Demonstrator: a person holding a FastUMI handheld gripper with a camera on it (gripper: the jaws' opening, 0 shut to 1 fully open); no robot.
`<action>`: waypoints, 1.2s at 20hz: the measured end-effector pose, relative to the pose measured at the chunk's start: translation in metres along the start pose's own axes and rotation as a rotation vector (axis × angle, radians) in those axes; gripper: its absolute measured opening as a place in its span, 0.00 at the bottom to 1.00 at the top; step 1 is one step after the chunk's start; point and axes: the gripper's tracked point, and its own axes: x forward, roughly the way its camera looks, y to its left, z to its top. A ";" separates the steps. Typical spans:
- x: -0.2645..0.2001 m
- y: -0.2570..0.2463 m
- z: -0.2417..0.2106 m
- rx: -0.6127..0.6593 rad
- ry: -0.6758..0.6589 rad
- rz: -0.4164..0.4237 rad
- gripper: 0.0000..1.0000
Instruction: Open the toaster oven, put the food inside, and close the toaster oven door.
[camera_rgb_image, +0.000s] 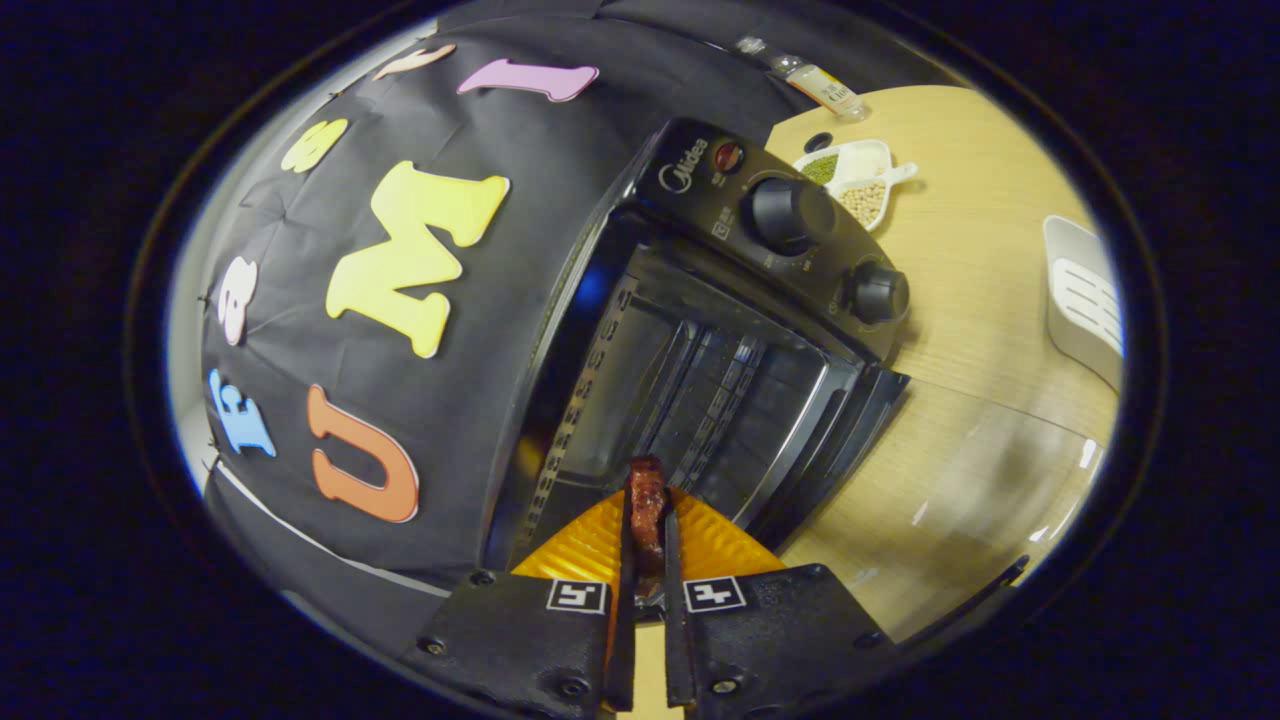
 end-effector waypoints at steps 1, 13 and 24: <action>0.006 -0.001 -0.001 -0.005 0.000 -0.006 0.15; 0.021 -0.013 -0.002 -0.298 -0.024 -0.096 0.24; -0.015 -0.010 0.013 -0.610 -0.020 -0.134 0.91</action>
